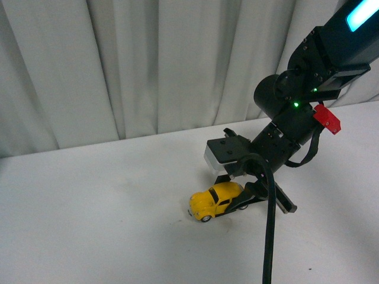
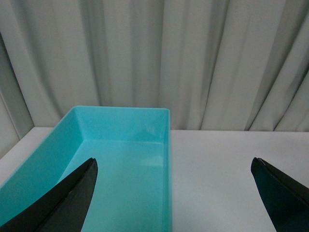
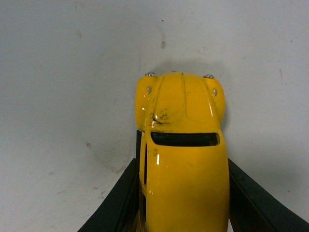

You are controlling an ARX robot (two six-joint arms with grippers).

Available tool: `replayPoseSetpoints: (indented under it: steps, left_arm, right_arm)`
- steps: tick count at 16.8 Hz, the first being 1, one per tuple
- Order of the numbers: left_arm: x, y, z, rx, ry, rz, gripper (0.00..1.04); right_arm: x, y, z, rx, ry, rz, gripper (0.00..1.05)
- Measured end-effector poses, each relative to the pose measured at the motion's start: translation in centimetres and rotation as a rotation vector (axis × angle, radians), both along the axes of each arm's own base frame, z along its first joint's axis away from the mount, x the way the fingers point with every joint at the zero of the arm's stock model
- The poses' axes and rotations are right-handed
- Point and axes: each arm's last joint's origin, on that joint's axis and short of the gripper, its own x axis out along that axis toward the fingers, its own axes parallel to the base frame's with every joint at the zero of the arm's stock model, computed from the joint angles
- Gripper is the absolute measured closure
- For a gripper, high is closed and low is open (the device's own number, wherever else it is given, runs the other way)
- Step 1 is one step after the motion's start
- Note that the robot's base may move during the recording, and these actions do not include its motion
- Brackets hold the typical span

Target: Wind up and store yellow beetle toy

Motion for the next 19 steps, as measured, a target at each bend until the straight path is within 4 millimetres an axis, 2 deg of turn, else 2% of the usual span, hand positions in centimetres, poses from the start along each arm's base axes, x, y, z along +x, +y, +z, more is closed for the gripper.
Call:
replayPoseSetpoints:
  steps: [4, 7, 15, 19]
  left_arm:
    - [0.0, 0.0, 0.0, 0.000, 0.000, 0.000, 0.07]
    - [0.0, 0.0, 0.0, 0.000, 0.000, 0.000, 0.07]
    - [0.0, 0.0, 0.0, 0.000, 0.000, 0.000, 0.07]
    - [0.0, 0.0, 0.0, 0.000, 0.000, 0.000, 0.07]
  right_arm:
    - [-0.3, -0.1, -0.2, 0.005, 0.012, -0.026, 0.62]
    - [-1.0, -1.1, -0.4, 0.011, 0.023, -0.060, 0.62]
    - [-4.3, -5.8, -1.0, 0.020, 0.053, -0.155, 0.62]
    - [-6.3, -8.8, -1.3, 0.023, 0.055, -0.243, 0.62]
